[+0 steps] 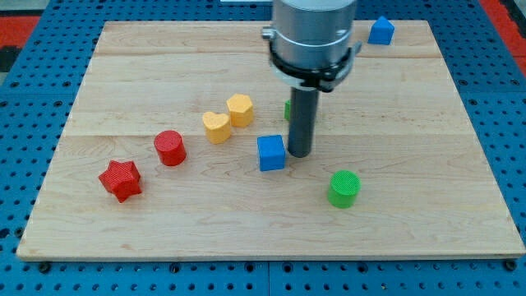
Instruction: Move the blue triangle towards down
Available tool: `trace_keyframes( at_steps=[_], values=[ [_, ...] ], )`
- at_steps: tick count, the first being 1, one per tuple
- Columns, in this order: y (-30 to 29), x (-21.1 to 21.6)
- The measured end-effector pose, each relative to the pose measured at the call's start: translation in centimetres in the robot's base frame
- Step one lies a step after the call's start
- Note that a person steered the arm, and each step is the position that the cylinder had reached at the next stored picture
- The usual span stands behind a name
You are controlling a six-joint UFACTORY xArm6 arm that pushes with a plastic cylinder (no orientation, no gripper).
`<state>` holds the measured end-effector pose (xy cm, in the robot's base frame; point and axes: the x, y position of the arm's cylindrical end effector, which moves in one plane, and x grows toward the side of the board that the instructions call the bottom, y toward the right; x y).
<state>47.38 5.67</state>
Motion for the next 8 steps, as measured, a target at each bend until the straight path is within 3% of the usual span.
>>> trace_keyframes(
  at_steps=[1,2,3,4,6,7,8],
  values=[
    [7.5,-1.0],
    [16.0,-4.8],
    [24.3,-11.2],
    [28.8,-16.0],
    [28.0,-27.8],
    [25.2,-28.2],
    [17.0,-28.2]
  ],
)
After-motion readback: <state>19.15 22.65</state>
